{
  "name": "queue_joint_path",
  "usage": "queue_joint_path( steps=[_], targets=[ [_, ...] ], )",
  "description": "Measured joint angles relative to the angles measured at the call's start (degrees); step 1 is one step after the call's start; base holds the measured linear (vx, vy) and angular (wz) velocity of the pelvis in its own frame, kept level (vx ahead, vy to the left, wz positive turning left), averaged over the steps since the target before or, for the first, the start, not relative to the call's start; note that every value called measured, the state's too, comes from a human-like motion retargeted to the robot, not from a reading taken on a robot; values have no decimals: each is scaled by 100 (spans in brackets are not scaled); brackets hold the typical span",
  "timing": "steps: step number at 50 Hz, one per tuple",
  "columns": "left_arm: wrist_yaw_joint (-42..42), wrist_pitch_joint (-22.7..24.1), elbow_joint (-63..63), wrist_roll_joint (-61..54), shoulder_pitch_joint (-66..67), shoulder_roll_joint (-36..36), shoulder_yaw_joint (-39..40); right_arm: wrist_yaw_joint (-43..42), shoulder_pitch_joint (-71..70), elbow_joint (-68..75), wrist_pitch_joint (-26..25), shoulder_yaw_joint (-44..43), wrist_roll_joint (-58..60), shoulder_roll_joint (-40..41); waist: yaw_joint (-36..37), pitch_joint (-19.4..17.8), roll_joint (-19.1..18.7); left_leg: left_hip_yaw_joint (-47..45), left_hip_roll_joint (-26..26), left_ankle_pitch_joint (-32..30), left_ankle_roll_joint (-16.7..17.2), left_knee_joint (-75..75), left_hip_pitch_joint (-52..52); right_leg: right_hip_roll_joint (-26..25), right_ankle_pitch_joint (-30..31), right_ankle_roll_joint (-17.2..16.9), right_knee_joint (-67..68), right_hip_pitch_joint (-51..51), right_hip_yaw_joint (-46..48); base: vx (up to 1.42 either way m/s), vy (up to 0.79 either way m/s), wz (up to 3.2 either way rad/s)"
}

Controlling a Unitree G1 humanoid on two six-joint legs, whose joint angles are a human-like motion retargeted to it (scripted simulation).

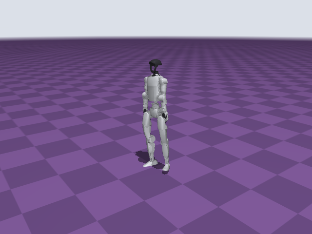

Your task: In place motions

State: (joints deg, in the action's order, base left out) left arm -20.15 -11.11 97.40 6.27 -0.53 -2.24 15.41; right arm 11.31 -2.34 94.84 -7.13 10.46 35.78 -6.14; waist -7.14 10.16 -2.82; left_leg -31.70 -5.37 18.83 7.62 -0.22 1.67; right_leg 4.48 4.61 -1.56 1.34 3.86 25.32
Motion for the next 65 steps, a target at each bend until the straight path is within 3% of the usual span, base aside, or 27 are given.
queue_joint_path(
  steps=[65],
  targets=[
    [-4, -6, 0, 14, -5, -9, 9, 52, 1, 3, -20, -7, 27, 11, -3, 10, 12, 25, 2, -20, -7, 1, -4, -3, 6, 7, -1, 3, 6, 0, 0, 0]
  ],
)
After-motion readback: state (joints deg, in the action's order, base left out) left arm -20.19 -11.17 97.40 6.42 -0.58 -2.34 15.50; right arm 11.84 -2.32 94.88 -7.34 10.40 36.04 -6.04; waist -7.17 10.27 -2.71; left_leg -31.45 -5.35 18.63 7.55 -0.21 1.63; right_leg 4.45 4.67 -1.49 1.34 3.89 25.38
